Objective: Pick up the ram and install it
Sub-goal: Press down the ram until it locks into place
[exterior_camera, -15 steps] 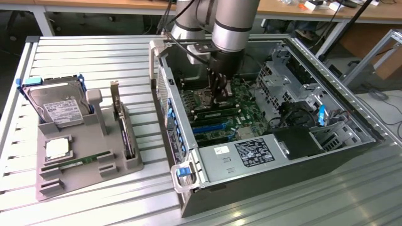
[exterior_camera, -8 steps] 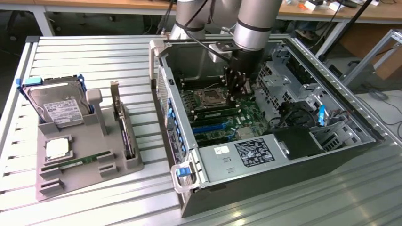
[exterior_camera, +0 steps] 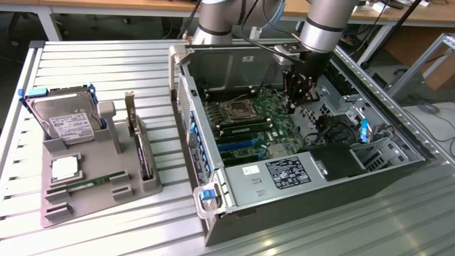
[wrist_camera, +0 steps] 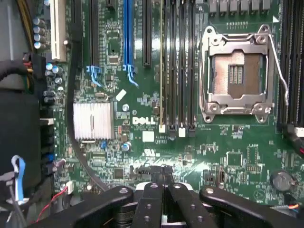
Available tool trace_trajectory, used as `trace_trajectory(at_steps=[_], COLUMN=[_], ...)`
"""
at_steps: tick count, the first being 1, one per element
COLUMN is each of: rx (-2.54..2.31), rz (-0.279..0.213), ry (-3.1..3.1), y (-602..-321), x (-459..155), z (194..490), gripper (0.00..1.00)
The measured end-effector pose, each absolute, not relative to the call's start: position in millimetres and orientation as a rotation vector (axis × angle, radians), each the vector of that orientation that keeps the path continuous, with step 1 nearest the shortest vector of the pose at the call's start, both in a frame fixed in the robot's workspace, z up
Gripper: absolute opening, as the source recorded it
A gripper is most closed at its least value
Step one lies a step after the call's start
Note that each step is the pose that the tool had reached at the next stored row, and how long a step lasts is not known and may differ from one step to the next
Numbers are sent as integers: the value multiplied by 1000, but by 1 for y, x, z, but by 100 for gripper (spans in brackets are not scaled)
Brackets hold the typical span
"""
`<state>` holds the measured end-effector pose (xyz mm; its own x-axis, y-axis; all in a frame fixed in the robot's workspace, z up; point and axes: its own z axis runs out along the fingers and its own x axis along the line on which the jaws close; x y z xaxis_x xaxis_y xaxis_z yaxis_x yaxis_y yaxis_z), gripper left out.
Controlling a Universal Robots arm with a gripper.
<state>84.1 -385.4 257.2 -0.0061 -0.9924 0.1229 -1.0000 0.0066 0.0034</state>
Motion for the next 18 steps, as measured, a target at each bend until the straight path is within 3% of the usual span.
trace_trajectory(at_steps=[4, 9, 18], rx=[2150, 2151, 2151], rz=[129, 134, 134], ry=[-2163, -2166, -2166], y=[-384, -384, -384], x=[84, 84, 84], z=[281, 337, 339], gripper=[11, 11, 11])
